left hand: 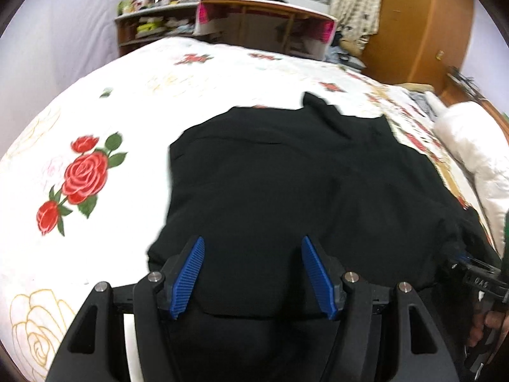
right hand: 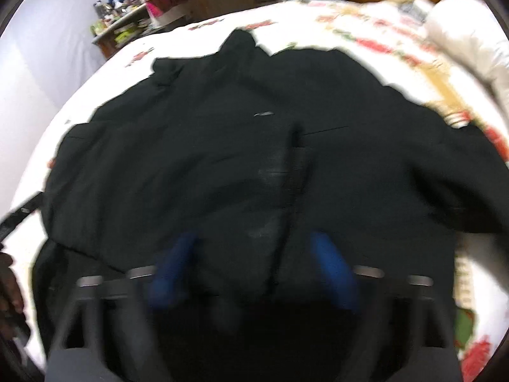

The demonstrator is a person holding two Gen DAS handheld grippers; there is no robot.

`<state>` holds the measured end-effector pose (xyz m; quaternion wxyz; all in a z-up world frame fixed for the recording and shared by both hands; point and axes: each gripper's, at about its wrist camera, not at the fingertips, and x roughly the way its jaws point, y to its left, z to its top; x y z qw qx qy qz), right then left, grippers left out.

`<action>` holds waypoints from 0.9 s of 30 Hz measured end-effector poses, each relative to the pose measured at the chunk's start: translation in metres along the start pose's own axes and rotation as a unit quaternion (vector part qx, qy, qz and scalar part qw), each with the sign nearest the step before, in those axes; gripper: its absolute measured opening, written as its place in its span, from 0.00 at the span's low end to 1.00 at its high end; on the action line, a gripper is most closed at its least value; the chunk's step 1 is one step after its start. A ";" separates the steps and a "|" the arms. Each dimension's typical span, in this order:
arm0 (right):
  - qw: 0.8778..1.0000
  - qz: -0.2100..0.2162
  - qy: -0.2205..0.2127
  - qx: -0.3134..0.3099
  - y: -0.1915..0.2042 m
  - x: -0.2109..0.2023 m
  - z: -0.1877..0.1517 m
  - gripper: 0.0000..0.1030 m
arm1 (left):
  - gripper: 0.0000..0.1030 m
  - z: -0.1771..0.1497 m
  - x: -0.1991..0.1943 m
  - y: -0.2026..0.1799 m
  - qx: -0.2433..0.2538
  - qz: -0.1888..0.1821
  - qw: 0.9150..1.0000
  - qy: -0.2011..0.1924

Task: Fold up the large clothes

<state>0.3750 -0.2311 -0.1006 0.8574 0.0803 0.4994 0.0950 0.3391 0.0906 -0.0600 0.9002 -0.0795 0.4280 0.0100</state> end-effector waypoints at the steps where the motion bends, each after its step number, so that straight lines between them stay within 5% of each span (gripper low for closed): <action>1: 1.000 -0.010 -0.008 -0.015 0.006 -0.004 0.002 0.31 | 0.64 0.001 0.003 0.005 -0.006 0.001 1.000 0.002; 2: 0.999 -0.026 -0.020 -0.035 0.012 -0.008 0.005 0.17 | 0.64 0.001 0.006 0.007 -0.011 0.000 1.000 0.002; 7: 0.997 -0.065 -0.030 -0.022 -0.014 -0.018 0.022 0.17 | 0.64 0.001 0.014 0.011 -0.029 -0.026 0.999 0.003; 14: 0.998 -0.067 -0.012 0.015 -0.045 -0.017 0.008 0.25 | 0.64 -0.002 0.021 0.004 -0.005 -0.036 0.999 0.009; 18: 0.989 -0.125 -0.073 0.028 -0.048 -0.059 0.016 0.27 | 0.64 0.018 0.004 0.018 -0.021 -0.043 0.998 -0.030; 22: 0.991 -0.073 -0.112 -0.001 -0.019 -0.071 0.036 0.27 | 0.63 0.042 0.024 0.031 -0.053 -0.034 0.998 -0.029; 27: 0.996 -0.063 -0.054 -0.036 -0.001 -0.009 0.050 0.27 | 0.64 0.045 0.072 0.012 -0.047 -0.025 0.999 0.009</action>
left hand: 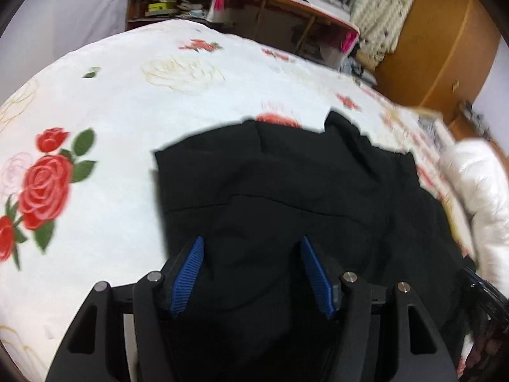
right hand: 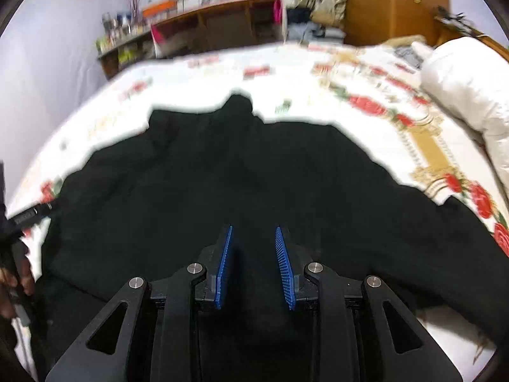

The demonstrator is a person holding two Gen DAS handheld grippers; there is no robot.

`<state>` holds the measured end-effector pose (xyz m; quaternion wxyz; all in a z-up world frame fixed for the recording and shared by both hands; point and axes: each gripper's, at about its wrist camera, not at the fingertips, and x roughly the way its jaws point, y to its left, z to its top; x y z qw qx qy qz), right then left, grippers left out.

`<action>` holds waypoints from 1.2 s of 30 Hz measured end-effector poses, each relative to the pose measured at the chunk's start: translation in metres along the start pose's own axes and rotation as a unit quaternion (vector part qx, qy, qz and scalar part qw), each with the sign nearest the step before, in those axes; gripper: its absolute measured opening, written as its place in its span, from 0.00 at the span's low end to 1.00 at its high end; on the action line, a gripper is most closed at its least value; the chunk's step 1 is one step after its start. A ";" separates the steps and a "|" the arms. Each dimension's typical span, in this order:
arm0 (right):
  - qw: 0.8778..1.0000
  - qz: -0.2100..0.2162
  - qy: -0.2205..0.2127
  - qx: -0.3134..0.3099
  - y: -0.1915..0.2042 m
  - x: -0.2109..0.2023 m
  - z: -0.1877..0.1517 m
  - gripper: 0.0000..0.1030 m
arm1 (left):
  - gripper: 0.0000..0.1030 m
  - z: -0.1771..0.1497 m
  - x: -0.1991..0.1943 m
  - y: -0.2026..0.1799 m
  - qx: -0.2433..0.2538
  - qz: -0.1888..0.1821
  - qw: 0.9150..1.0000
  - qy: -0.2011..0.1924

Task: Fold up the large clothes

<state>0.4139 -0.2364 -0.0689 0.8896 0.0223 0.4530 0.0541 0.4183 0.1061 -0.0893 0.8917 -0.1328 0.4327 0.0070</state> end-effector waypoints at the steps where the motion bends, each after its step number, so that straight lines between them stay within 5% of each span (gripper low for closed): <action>1: 1.000 -0.009 0.020 0.003 -0.003 0.014 -0.001 0.27 | 0.65 -0.003 0.005 -0.005 0.014 0.011 1.000 -0.002; 2: 0.999 -0.010 0.050 0.018 -0.015 0.036 -0.008 0.26 | 0.66 -0.007 0.010 -0.009 0.023 0.014 1.000 -0.003; 5: 0.999 0.012 0.041 0.024 -0.029 0.040 -0.016 0.26 | 0.69 -0.011 0.018 -0.013 0.037 0.025 0.999 -0.007; 9: 0.998 -0.035 0.046 -0.005 -0.012 0.024 -0.012 0.26 | 0.62 -0.008 -0.006 -0.016 0.044 0.034 0.998 -0.020; 13: 0.999 -0.044 -0.018 -0.012 -0.008 -0.020 -0.019 0.28 | 0.61 -0.030 -0.047 -0.012 0.051 0.038 0.996 -0.060; 17: 0.998 -0.057 0.036 -0.010 -0.019 0.009 -0.046 0.38 | 0.61 -0.061 -0.025 -0.016 0.075 0.057 0.996 -0.004; 19: 0.998 -0.055 0.034 0.012 -0.027 0.007 -0.045 0.42 | 0.61 -0.065 -0.028 -0.026 0.104 0.075 0.992 -0.007; 24: 0.997 -0.073 0.011 0.009 -0.025 -0.042 -0.053 0.43 | 0.61 -0.070 -0.064 -0.031 0.087 0.049 0.995 0.005; 28: 0.998 -0.065 -0.022 0.011 -0.018 -0.100 -0.085 0.43 | 0.61 -0.106 -0.104 -0.036 0.079 0.026 0.997 0.006; 36: 0.997 -0.069 -0.018 0.032 -0.021 -0.157 -0.157 0.43 | 0.57 -0.177 -0.171 -0.054 0.104 0.009 0.994 0.025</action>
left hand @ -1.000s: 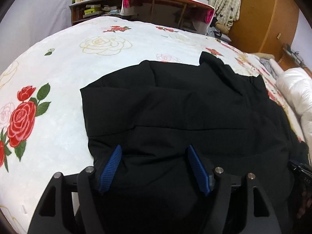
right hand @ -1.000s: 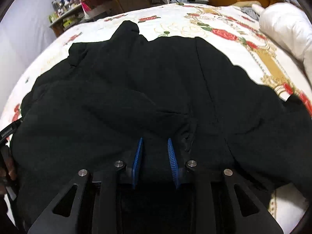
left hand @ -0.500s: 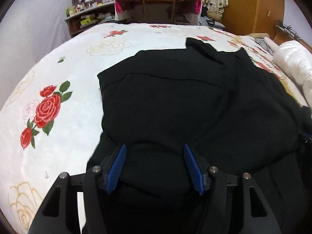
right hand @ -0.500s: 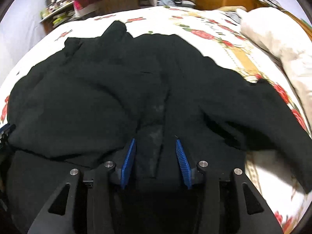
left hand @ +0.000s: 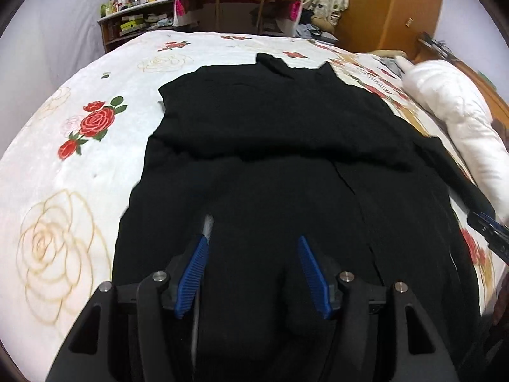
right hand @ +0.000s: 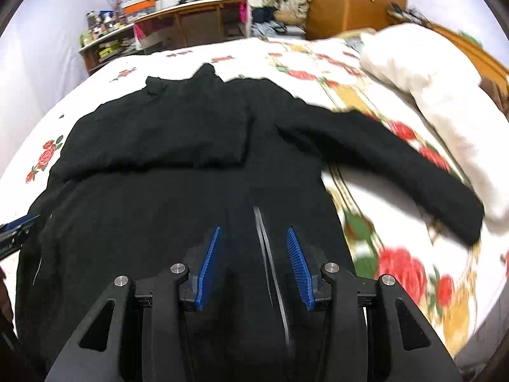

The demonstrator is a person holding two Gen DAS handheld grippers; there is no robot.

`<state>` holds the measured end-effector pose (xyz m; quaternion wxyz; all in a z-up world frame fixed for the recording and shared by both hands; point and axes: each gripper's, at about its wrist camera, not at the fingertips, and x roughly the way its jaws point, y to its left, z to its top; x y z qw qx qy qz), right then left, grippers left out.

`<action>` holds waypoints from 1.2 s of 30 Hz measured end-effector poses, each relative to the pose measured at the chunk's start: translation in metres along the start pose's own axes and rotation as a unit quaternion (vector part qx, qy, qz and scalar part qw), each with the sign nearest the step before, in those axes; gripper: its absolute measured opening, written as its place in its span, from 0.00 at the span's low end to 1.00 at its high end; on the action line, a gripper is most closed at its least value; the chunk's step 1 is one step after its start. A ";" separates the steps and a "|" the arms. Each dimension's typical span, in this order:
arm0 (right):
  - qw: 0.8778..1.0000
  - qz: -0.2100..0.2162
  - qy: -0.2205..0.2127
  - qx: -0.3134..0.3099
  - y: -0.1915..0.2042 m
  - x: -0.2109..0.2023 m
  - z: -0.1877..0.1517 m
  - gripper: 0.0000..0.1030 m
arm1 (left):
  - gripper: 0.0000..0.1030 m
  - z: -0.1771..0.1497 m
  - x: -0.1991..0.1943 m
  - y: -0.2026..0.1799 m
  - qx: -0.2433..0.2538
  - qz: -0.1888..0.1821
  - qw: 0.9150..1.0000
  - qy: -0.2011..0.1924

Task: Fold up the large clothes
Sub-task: 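Move the right tool to the other sleeve and grasp its cuff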

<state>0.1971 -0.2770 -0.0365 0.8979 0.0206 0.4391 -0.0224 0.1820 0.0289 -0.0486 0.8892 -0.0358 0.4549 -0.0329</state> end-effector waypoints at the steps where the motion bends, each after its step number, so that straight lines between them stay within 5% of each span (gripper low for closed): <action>1: 1.000 -0.001 0.001 0.003 -0.003 -0.004 -0.005 0.43 | 0.57 -0.004 -0.006 -0.004 0.005 0.000 1.000 -0.001; 8: 0.999 -0.003 0.008 0.045 -0.035 -0.028 -0.031 0.43 | 0.57 -0.009 -0.031 -0.013 0.004 0.005 1.000 -0.013; 17: 0.996 0.006 0.003 0.087 -0.069 -0.036 -0.030 0.43 | 0.57 -0.006 -0.048 -0.021 0.001 0.007 0.999 -0.033; 24: 0.992 -0.025 -0.002 0.124 -0.111 -0.029 -0.026 0.43 | 0.57 -0.002 -0.046 -0.028 0.002 0.008 0.999 -0.037; 28: 0.987 -0.048 -0.013 0.150 -0.144 -0.025 -0.022 0.64 | 0.57 0.002 -0.043 -0.034 0.004 0.010 0.999 -0.041; 36: 0.975 -0.090 -0.020 0.200 -0.213 -0.005 -0.014 0.64 | 0.57 0.022 -0.028 -0.048 0.023 0.017 0.999 -0.043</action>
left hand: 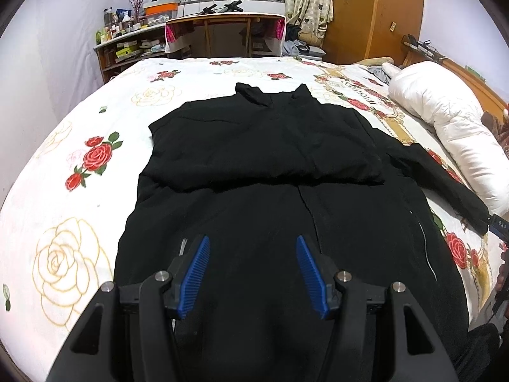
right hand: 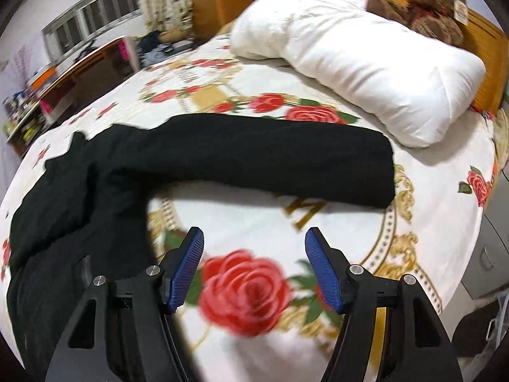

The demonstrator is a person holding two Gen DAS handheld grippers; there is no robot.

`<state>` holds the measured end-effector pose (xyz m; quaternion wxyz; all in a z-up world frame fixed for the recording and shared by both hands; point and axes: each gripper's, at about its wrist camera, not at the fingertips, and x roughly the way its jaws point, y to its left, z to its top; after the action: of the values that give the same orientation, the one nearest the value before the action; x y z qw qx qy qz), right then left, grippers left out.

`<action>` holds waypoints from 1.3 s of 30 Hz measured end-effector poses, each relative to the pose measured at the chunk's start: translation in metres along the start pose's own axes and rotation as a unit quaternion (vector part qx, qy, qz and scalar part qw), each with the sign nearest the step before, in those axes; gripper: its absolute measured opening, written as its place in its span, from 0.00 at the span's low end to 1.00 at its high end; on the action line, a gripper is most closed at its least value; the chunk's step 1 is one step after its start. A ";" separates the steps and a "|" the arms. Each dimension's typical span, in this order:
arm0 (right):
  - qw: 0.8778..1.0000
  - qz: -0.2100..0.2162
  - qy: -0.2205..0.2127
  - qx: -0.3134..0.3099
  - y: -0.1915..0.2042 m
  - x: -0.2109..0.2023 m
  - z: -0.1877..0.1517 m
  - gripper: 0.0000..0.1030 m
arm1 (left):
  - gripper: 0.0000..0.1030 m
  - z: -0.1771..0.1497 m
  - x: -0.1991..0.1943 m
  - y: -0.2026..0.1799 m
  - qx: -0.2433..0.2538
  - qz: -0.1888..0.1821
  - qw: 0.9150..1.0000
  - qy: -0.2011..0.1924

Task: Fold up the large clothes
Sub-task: 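Move the right tool to the other sleeve and grasp its cuff, then lift the sleeve with the right tool and fold it over the coat body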

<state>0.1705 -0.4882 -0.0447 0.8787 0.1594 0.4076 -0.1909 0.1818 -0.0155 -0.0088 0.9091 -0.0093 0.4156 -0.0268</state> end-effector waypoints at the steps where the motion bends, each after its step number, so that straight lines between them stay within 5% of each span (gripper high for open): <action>1: 1.000 -0.003 0.003 0.013 -0.010 0.008 0.004 0.64 | 0.57 0.003 0.003 -0.001 0.000 0.001 1.000 0.000; 12: 0.994 -0.030 0.037 0.100 -0.071 0.069 0.020 0.65 | 0.57 0.026 0.036 -0.016 0.019 0.004 1.000 0.010; 29: 0.965 0.028 0.013 0.262 -0.121 0.111 0.033 0.74 | 0.57 0.018 0.083 -0.013 0.011 0.005 0.998 0.055; 34: 0.968 -0.012 0.016 0.250 -0.119 0.123 0.046 0.74 | 0.57 0.017 0.083 -0.011 0.013 0.010 0.998 0.054; 36: 0.974 -0.040 0.021 0.224 -0.111 0.125 0.052 0.65 | 0.57 0.018 0.083 -0.010 0.013 0.013 0.998 0.054; 39: 0.980 -0.070 0.021 0.183 -0.098 0.121 0.061 0.36 | 0.57 0.018 0.083 -0.005 0.009 0.015 0.998 0.056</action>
<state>0.2372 -0.6260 -0.1133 0.8106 0.2922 0.3941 -0.3196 0.2490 -0.0257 -0.0598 0.8848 0.0063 0.4656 -0.0172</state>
